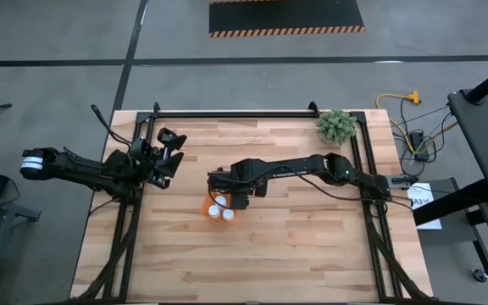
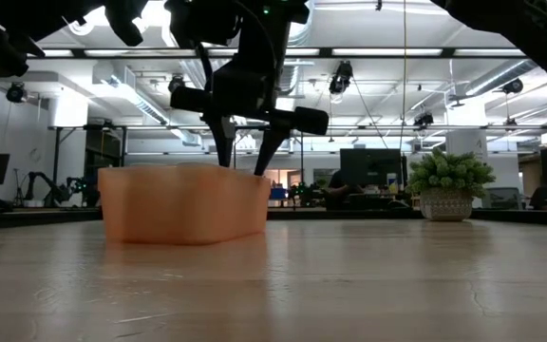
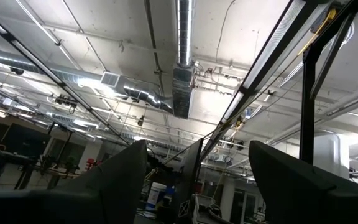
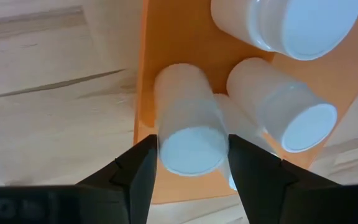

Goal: Pick and place pill bottles into a basket
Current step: Put the white medicine bottle into the orange bin, then return to Home Position

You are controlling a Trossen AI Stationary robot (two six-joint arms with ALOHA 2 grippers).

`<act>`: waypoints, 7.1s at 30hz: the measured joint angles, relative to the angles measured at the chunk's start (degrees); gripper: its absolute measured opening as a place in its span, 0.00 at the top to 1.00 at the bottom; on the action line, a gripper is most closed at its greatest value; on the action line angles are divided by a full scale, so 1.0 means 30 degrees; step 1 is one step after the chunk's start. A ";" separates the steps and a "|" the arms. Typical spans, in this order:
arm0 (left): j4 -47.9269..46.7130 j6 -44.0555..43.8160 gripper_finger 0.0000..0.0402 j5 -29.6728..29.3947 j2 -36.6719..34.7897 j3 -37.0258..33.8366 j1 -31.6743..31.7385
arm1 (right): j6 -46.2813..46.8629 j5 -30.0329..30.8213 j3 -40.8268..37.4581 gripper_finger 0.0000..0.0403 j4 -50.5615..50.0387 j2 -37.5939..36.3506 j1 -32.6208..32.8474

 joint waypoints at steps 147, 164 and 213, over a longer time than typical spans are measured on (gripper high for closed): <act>-1.9498 0.2194 0.34 -0.1494 -1.5999 -0.2929 -0.0105 | 2.6035 -0.1960 -3.8518 0.44 2.8024 -4.5617 -0.1026; -1.5059 0.2706 0.34 -0.1457 -1.5970 -0.4801 -0.0105 | 2.5274 -0.2586 -4.1712 0.44 3.4526 -4.5623 -0.0874; -2.3201 0.5697 0.34 -0.1060 -1.6014 -0.4350 -0.0098 | 2.3210 -0.3211 -4.1710 0.44 2.2433 -4.5346 -0.0867</act>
